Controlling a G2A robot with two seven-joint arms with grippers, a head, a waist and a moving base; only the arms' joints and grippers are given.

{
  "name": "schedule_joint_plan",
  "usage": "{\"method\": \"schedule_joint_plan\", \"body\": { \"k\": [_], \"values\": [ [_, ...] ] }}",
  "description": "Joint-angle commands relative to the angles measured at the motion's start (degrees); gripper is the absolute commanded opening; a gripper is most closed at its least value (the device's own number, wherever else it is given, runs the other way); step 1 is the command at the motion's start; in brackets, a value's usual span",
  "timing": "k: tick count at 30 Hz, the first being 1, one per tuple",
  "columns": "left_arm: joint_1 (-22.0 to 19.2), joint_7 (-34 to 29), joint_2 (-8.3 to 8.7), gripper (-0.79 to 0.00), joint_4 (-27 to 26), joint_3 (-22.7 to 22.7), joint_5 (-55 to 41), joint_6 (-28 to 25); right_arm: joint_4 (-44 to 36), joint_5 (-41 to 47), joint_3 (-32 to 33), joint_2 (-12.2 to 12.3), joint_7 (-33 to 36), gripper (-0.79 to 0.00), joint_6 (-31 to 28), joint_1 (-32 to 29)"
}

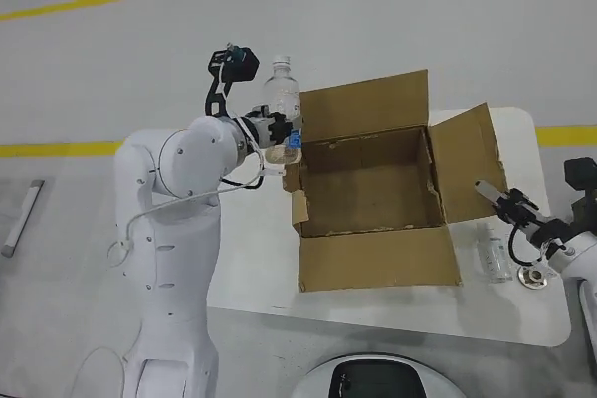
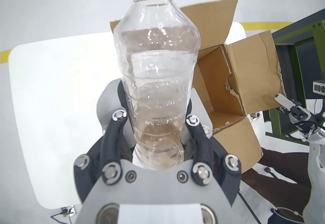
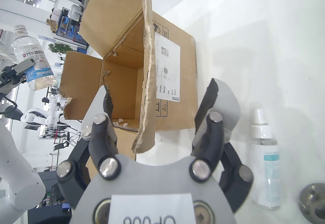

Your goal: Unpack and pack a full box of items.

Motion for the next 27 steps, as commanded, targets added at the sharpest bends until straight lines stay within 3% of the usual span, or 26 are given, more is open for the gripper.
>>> {"method": "schedule_joint_plan", "body": {
  "k": [1,7,15,21,27],
  "values": [
    [-1.03,-0.34,0.08,-0.785,-0.42,-0.52,-1.55,0.38,-0.56,-0.4,0.71,0.13,-0.56,0.0,0.1,-0.15],
    [-2.15,-1.57,-0.03,-0.785,0.02,2.11,-5.88,0.32,-2.04,-0.84,3.48,0.53,-2.2,0.0,0.94,-0.19],
    [-1.76,-0.93,-0.73,-0.785,4.96,10.12,-7.26,2.1,-3.11,0.13,7.33,1.03,-3.3,0.0,1.41,-0.42],
    [0.2,0.39,0.39,-0.785,7.6,9.1,0.68,1.93,-4.14,0.79,8.23,1.23,-3.75,0.0,1.43,-1.73],
    [4.23,-0.36,1.71,-0.785,4.58,5.5,4.74,1.7,-4.7,0.84,8.77,1.48,-4.32,0.0,1.46,-2.18]
  ]
}}
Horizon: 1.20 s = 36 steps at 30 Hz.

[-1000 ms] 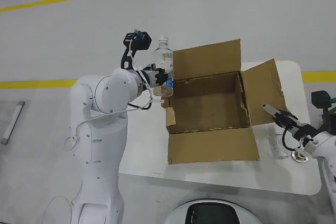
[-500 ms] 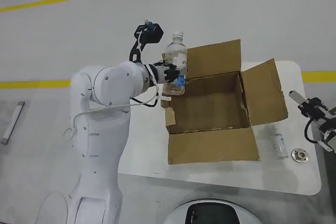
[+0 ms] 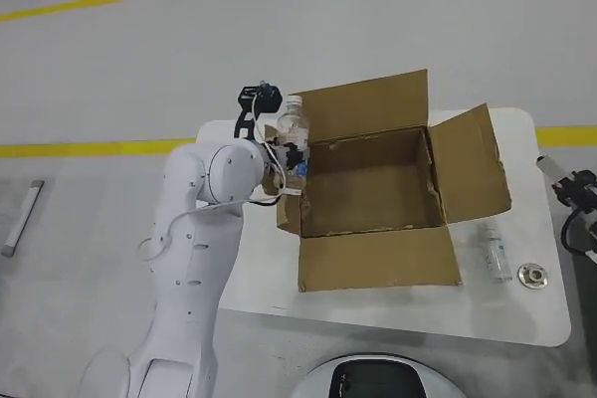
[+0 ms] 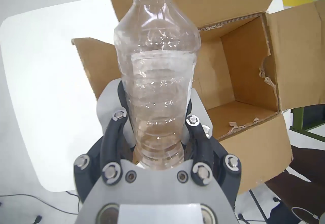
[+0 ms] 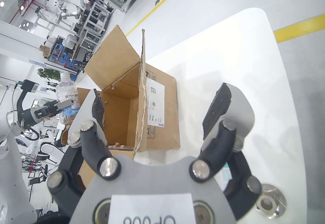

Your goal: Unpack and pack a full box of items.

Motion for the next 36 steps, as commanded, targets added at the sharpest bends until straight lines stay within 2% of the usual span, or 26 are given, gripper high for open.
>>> {"method": "schedule_joint_plan", "body": {
  "k": [1,11,21,29,32,36],
  "values": [
    [1.03,-0.45,0.34,-0.785,-0.86,-1.2,0.55,0.26,-0.19,0.0,0.06,0.08,-0.11,0.0,0.02,-0.11],
    [2.21,0.02,0.97,-0.785,0.42,-3.06,0.18,1.92,-0.75,-1.17,-1.09,0.49,-0.25,0.0,0.41,-0.26],
    [0.5,2.48,0.88,-0.785,6.66,-0.17,2.78,2.76,-2.05,-5.99,-1.97,0.98,-0.63,0.0,1.23,-0.99],
    [0.48,2.8,0.8,-0.785,8.79,1.41,2.54,2.3,-2.33,-6.01,-1.7,1.17,-1.08,0.0,1.43,-1.88],
    [-0.07,2.34,0.62,-0.785,8.36,2.22,1.61,2.43,-2.46,-5.99,-1.63,1.24,-1.31,0.0,1.49,-2.02],
    [-2.01,1.44,0.0,-0.785,4.89,4.47,-1.5,2.19,-3.53,-6.91,-1.15,1.39,-2.08,0.0,1.52,-1.83]
  ]
}}
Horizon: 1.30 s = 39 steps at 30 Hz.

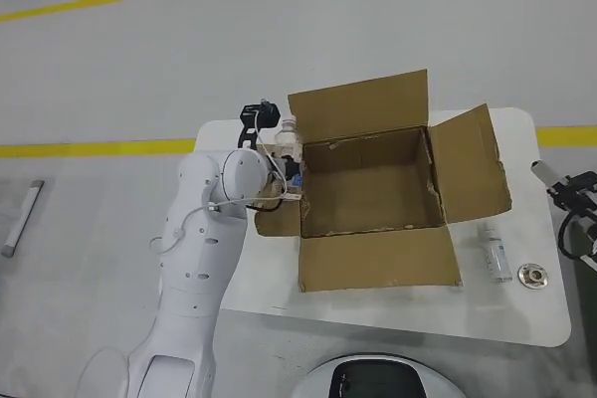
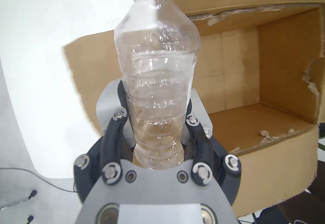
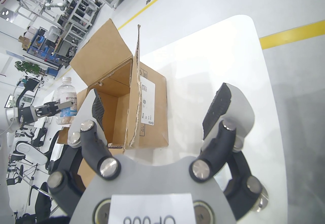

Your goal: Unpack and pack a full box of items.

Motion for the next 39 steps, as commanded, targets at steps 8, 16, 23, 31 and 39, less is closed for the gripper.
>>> {"method": "schedule_joint_plan", "body": {
  "k": [8,16,23,31,39],
  "values": [
    [-2.53,0.19,-1.79,-0.785,-2.53,8.1,-3.56,2.39,-1.89,-0.51,2.22,0.21,-1.59,0.0,1.19,-0.39],
    [-4.91,-1.81,-3.55,-0.785,7.8,12.14,-8.9,7.13,-2.35,-0.34,3.73,0.28,-2.33,0.0,1.21,-1.98],
    [-4.91,-1.81,-3.55,-0.785,7.8,12.14,-8.9,7.13,-2.25,-2.13,3.71,0.45,-2.66,0.0,-0.05,-2.96],
    [-4.91,-1.81,-3.55,-0.785,7.8,12.14,-8.9,7.13,-1.86,-1.93,3.44,0.61,-2.59,0.0,-1.64,-3.2],
    [-4.32,-1.38,-5.18,-0.785,10.86,15.4,-12.99,13.65,-2.26,-2.42,2.14,0.77,-2.46,0.0,-2.18,-3.07]
  ]
}}
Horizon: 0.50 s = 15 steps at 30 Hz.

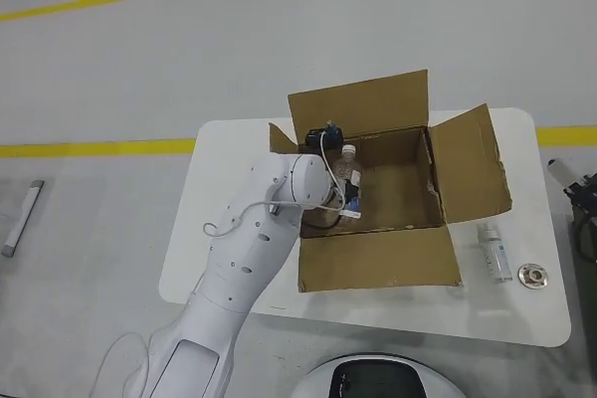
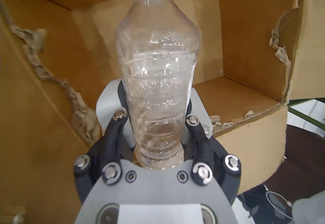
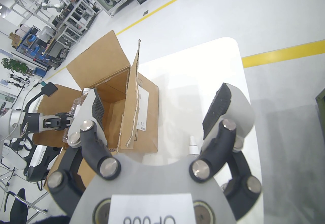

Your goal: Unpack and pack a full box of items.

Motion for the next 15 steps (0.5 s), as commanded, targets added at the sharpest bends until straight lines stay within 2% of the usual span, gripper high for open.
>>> {"method": "schedule_joint_plan", "body": {
  "k": [1,4,7,15],
  "values": [
    [-0.56,-0.45,-0.59,-0.785,2.13,1.35,-0.94,2.25,0.01,-0.02,-0.14,0.0,-0.07,0.0,0.01,-0.28],
    [-1.53,0.69,-1.64,-0.785,6.19,3.39,-2.17,4.37,-0.19,-0.04,-0.3,0.0,-0.28,0.0,0.01,-0.83],
    [-3.04,2.33,-2.88,-0.785,11.28,4.04,-6.19,6.02,-0.39,0.0,-0.46,-0.01,-0.52,0.0,-0.01,-1.32],
    [-8.21,7.76,-5.74,-0.785,22.66,6.1,-9.81,10.69,-0.98,0.4,-0.29,-0.02,-1.0,0.0,0.08,-2.27]
  ]
}}
